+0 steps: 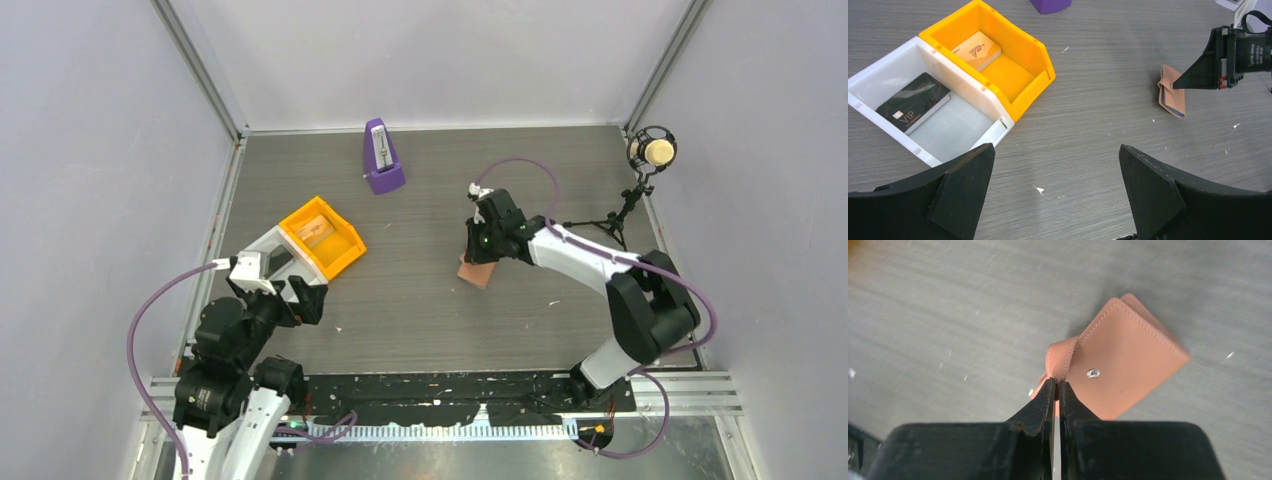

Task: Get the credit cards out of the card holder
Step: Move the card holder to the center of the board.

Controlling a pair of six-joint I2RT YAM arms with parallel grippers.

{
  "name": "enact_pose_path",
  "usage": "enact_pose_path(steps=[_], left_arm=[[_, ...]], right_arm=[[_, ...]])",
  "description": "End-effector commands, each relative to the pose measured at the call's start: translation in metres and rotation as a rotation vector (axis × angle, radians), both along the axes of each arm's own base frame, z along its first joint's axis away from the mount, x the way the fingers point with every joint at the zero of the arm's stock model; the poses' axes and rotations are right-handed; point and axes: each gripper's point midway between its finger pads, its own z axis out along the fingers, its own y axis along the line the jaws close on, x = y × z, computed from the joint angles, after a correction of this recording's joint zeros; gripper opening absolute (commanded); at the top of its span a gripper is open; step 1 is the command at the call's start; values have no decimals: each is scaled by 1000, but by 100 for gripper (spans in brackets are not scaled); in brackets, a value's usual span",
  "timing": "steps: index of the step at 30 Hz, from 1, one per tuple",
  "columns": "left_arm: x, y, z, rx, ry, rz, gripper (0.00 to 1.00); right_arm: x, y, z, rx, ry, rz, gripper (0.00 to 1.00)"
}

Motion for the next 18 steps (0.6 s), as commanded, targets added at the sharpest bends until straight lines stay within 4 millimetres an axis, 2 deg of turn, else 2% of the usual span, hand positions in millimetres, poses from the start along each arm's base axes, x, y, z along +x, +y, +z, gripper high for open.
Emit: enact_pose_path(steps=[1, 6, 11, 12, 15, 18], left_arm=[[-1, -15, 9, -28, 1, -82, 100], [-7, -35, 10, -87, 118, -169, 100], [-1, -46, 3, -158, 195, -182, 98], [0, -47, 1, -168, 200, -180, 98], [3, -49, -3, -192, 217, -171, 98], [5, -52, -4, -205, 223, -178, 97]], right_arm=[[-41, 20, 17, 131, 34, 62, 5], [-79, 13, 13, 92, 57, 171, 5], [-112, 31, 12, 52, 56, 259, 5], [-114, 33, 13, 52, 53, 250, 5], [-121, 43, 20, 70, 33, 258, 14], [-115, 38, 28, 38, -12, 237, 25]])
